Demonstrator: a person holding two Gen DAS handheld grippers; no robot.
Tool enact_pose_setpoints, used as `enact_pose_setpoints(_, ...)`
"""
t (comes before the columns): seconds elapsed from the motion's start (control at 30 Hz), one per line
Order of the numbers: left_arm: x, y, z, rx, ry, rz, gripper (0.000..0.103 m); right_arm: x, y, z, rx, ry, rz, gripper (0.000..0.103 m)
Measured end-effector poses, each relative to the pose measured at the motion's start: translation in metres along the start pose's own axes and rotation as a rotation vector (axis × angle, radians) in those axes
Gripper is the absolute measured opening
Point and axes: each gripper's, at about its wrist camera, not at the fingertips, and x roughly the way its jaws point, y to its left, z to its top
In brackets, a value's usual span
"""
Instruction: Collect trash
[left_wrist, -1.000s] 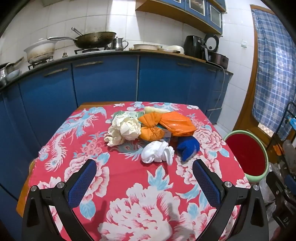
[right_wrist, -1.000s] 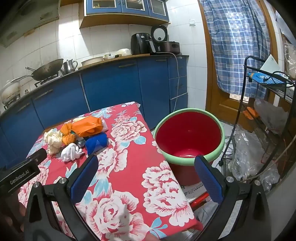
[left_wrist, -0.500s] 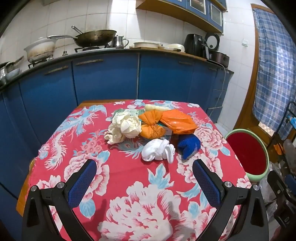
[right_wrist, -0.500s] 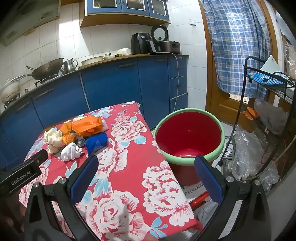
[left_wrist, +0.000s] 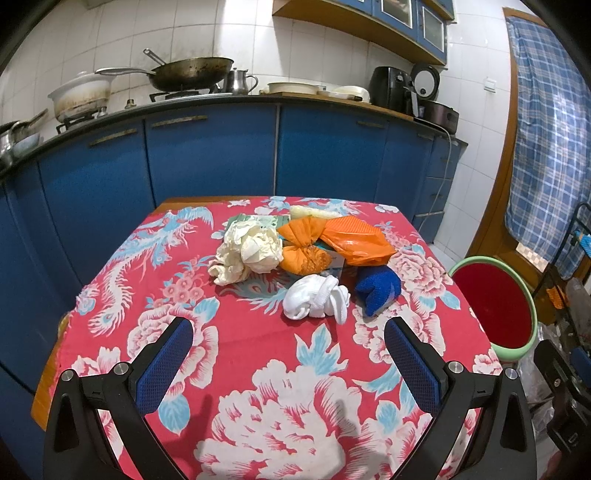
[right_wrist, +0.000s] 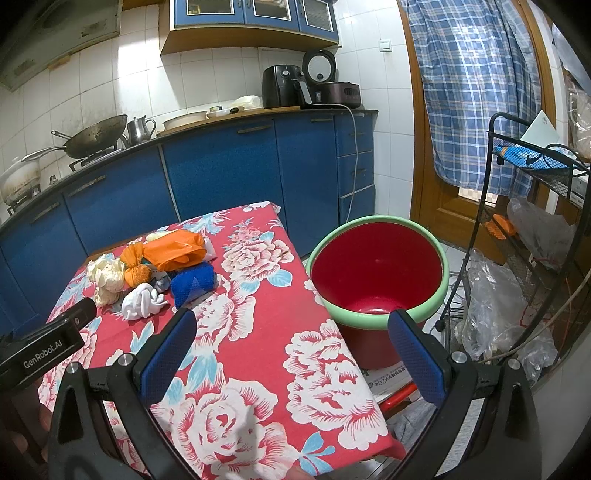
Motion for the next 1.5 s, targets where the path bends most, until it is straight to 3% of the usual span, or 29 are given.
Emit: enact_pose_setpoints(1.5, 0.0027, 0.0008, -0.0037, -0.005, 0.007, 0.0, 0.103, 0.0024, 0.0003, 0.0001, -0.001, 0.011, 0.003, 0.102)
